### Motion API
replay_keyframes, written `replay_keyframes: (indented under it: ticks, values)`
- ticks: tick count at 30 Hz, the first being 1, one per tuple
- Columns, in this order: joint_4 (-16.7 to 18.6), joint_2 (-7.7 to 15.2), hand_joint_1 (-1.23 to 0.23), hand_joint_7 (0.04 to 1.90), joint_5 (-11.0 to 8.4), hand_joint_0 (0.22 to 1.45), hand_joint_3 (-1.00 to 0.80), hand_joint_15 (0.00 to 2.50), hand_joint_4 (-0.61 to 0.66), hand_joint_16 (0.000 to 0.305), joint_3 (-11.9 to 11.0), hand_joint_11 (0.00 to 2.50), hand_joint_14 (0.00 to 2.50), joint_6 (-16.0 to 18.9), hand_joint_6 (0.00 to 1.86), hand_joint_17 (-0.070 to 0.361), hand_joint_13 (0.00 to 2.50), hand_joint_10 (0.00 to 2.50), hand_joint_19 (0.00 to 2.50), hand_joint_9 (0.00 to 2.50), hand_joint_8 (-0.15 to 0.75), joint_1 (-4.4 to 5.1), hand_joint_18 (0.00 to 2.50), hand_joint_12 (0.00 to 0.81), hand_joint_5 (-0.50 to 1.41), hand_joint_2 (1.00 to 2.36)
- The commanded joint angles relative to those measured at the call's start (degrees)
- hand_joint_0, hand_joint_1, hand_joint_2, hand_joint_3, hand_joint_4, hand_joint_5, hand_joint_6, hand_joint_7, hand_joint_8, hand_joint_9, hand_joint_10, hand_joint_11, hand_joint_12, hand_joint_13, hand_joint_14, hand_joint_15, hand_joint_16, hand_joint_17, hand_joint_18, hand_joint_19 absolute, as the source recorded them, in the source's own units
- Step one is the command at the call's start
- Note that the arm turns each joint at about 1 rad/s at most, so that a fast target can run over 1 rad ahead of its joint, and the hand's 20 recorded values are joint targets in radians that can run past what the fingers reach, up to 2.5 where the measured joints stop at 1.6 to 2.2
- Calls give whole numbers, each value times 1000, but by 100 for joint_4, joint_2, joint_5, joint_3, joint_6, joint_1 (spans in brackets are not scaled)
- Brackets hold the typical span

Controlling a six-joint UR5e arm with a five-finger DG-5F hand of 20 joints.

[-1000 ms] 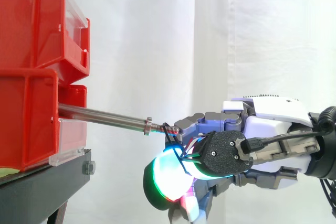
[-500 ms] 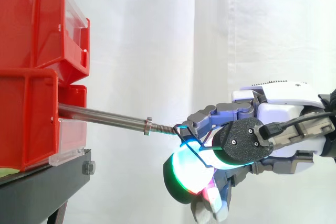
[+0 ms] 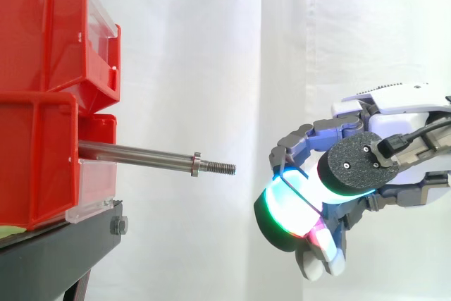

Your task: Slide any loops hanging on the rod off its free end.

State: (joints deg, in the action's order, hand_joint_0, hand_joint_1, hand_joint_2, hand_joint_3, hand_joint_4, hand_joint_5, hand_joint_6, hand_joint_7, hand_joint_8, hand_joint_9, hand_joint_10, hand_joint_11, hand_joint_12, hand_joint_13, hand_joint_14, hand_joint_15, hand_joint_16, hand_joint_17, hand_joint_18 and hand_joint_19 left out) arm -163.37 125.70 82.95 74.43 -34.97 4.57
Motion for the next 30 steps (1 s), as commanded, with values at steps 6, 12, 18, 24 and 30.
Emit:
replay_keyframes:
  ticks: [6,12,18,24,30]
  values:
    - [-274,-37,-737,915,-104,574,-211,588,83,50,-7,781,21,315,923,113,815,28,630,993,275,27,772,347,-95,1014]
    - [-415,-37,-696,955,-121,558,-213,586,80,52,-95,770,20,385,911,118,825,28,643,1052,272,62,775,357,-81,1013]
    - [-907,-46,-665,971,-121,552,-217,585,50,55,-350,748,21,508,902,123,836,26,644,1082,268,79,776,366,-69,1012]
    - [-1285,-37,-709,964,-139,558,-203,584,33,55,-561,768,19,596,904,124,836,29,628,1082,286,97,786,371,-73,1012]
    - [-1777,-37,-712,933,-227,555,-330,609,74,47,-834,819,24,781,907,106,802,30,660,1058,257,115,746,335,-86,1012]
